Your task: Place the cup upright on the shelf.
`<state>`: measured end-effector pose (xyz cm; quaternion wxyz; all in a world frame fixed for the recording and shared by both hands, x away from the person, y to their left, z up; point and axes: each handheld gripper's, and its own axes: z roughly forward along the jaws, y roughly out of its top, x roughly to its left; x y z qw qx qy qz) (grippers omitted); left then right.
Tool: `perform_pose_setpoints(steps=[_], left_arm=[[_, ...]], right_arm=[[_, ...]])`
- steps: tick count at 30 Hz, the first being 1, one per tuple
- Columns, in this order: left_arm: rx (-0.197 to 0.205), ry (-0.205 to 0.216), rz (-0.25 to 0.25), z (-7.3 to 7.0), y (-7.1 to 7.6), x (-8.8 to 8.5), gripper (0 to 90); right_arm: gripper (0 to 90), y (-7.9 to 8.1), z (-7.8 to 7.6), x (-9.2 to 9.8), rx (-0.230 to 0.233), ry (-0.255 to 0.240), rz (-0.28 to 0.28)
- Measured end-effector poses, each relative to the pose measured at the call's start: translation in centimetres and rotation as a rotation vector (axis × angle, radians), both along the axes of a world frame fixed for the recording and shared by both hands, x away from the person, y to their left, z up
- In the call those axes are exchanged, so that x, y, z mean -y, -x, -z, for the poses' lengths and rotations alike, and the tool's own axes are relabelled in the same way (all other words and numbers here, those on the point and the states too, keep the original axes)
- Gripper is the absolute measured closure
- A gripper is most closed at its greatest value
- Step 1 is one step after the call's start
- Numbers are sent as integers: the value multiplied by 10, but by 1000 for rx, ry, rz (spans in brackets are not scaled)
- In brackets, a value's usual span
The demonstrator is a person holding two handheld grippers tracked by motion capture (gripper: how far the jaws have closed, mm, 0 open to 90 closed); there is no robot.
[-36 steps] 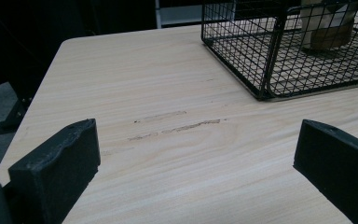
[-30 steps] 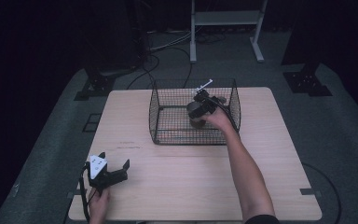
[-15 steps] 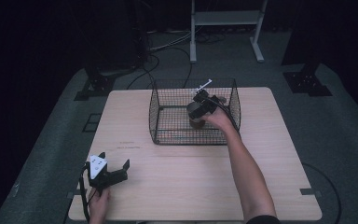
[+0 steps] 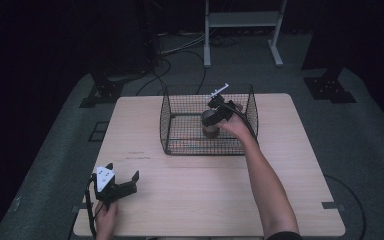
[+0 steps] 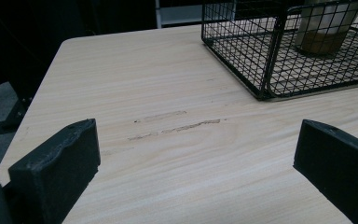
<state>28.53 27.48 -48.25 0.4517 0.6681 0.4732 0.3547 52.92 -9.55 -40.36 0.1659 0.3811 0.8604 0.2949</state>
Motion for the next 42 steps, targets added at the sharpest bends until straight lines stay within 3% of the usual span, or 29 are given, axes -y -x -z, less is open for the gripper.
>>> perform_pose_setpoints(steps=[9,19,27,42], left_arm=[[-2,2,-3,0,0,0,0],[-5,4,-7,0,-1,0,0],[-8,1,-2,0,-1,0,0],[-2,-10,4,0,0,1,0]], right_arm=[[99,2,-9,6,12,-46,6],[99,13,-29,10,48,-106,4],[95,28,-44,11,51,-168,-12],[88,59,-57,29,54,-217,-36]])
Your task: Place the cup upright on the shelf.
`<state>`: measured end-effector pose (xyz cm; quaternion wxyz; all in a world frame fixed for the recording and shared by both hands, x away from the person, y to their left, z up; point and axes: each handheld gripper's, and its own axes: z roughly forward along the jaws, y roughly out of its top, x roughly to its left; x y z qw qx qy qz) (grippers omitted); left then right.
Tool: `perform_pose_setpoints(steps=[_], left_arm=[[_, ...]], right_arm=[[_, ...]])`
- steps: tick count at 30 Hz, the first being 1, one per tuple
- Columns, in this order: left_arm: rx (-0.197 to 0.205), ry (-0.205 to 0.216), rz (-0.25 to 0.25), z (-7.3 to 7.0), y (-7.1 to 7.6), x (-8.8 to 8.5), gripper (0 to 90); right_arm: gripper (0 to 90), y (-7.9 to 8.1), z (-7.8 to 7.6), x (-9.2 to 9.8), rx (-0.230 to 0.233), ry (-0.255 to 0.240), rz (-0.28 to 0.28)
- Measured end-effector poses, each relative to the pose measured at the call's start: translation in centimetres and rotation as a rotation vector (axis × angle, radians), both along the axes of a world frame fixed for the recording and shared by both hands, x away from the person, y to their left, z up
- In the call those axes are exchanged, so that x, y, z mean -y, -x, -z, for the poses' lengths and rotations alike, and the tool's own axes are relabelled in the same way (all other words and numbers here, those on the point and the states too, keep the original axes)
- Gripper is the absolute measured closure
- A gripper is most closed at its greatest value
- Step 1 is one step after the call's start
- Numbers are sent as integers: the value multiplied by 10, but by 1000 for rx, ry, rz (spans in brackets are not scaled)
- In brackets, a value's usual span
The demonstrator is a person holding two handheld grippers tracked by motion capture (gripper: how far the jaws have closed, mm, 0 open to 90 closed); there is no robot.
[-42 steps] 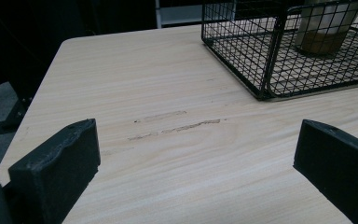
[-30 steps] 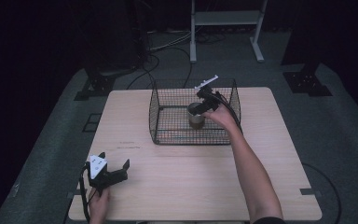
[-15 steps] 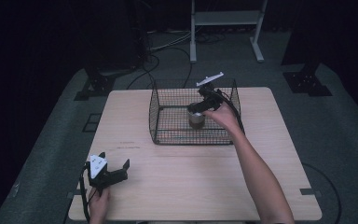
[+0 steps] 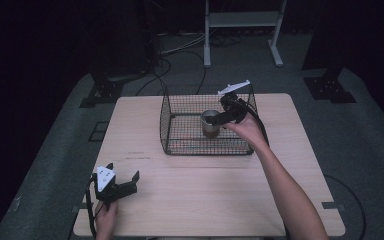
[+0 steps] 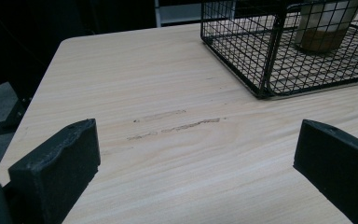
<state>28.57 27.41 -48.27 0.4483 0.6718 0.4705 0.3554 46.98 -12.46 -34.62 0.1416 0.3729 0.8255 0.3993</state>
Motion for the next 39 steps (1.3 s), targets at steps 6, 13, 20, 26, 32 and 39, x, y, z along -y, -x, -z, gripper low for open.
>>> perform_pose_setpoints(steps=[6,13,20,26,32,39], left_arm=[[-1,2,-2,0,0,0,0],[-2,0,-2,0,0,0,0],[-1,-3,-1,0,0,0,0],[0,2,-2,0,0,0,0],[-1,3,-3,0,0,0,0],[-2,3,-4,0,-1,0,0]], right_arm=[[87,15,-8,16,10,-31,-13],[88,30,-15,29,27,-41,-22],[88,42,-17,37,34,-38,-26],[88,49,-14,43,43,-41,-35],[88,56,-9,49,38,-39,-34],[88,64,-1,55,25,-40,-30]])
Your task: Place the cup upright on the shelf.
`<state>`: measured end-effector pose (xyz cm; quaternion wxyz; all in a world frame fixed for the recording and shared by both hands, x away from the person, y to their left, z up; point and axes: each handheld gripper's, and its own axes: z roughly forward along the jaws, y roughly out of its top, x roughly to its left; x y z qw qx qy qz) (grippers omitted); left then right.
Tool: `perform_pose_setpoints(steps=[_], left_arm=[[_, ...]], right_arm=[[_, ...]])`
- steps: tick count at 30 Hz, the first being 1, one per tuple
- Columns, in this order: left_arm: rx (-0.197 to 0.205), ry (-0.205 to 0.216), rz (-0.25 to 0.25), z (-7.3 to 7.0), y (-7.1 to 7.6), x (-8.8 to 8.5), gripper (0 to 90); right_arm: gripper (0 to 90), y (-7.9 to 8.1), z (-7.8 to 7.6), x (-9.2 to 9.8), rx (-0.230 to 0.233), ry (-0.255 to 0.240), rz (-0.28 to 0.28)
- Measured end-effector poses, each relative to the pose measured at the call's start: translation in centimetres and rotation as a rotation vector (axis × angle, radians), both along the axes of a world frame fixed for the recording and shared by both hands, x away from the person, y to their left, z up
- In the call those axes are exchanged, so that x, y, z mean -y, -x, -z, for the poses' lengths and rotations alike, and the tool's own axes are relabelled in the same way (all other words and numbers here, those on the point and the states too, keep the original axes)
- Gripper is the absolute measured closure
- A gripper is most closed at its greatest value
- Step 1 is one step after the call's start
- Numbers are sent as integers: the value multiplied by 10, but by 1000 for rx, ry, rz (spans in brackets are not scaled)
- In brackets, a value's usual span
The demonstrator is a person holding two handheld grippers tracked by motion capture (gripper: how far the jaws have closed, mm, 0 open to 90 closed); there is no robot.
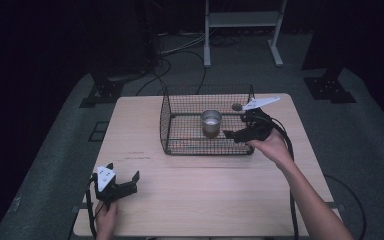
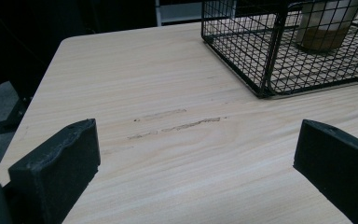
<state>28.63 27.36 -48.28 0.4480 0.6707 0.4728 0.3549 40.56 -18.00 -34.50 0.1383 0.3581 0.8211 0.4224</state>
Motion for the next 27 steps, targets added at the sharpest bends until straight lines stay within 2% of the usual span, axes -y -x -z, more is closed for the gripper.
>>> perform_pose_setpoints(steps=[15,27], left_arm=[[1,-1,-1,0,0,0,0],[-1,-1,0,0,0,0,0]], right_arm=[[88,15,8,11,7,-11,-7],[88,25,19,23,-13,-15,-1]])
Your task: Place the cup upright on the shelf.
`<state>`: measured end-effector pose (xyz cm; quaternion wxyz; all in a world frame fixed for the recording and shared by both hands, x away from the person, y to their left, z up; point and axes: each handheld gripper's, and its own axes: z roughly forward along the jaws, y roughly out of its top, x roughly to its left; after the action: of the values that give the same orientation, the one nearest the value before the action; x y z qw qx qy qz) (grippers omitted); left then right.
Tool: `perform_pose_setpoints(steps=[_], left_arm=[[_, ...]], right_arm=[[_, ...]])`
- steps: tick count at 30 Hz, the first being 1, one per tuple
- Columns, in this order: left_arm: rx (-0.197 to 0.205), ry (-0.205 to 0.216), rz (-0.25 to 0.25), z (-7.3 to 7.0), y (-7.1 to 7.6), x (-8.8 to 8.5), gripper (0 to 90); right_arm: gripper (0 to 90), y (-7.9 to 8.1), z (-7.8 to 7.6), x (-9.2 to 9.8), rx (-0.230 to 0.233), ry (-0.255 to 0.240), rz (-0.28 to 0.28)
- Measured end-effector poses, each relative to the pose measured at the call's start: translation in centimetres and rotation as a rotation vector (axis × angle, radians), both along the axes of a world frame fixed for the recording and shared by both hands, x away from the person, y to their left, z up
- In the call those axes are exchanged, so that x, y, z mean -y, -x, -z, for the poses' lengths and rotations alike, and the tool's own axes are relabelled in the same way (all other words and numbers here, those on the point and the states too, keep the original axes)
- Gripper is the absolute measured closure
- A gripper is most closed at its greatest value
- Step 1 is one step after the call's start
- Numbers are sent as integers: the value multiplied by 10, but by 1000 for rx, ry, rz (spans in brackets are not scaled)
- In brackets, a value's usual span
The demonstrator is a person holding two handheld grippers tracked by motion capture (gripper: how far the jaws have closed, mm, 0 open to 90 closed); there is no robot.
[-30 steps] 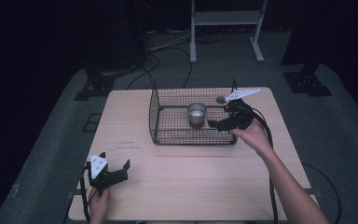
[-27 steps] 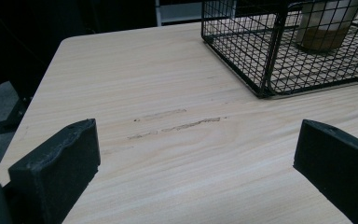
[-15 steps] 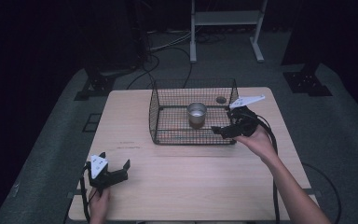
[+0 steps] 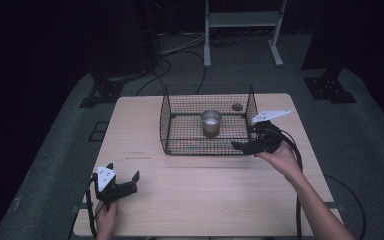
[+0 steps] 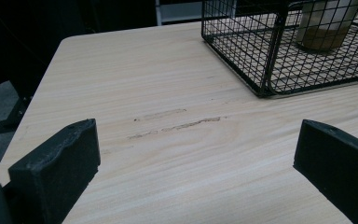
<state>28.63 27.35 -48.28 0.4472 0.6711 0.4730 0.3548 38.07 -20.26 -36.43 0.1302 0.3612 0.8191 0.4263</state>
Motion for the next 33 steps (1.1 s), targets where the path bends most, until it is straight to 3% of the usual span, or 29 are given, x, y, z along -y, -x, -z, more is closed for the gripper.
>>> perform_pose_setpoints(steps=[33], left_arm=[[-6,-9,0,0,0,0,0]], right_arm=[[87,33,30,40,-15,-65,45]])
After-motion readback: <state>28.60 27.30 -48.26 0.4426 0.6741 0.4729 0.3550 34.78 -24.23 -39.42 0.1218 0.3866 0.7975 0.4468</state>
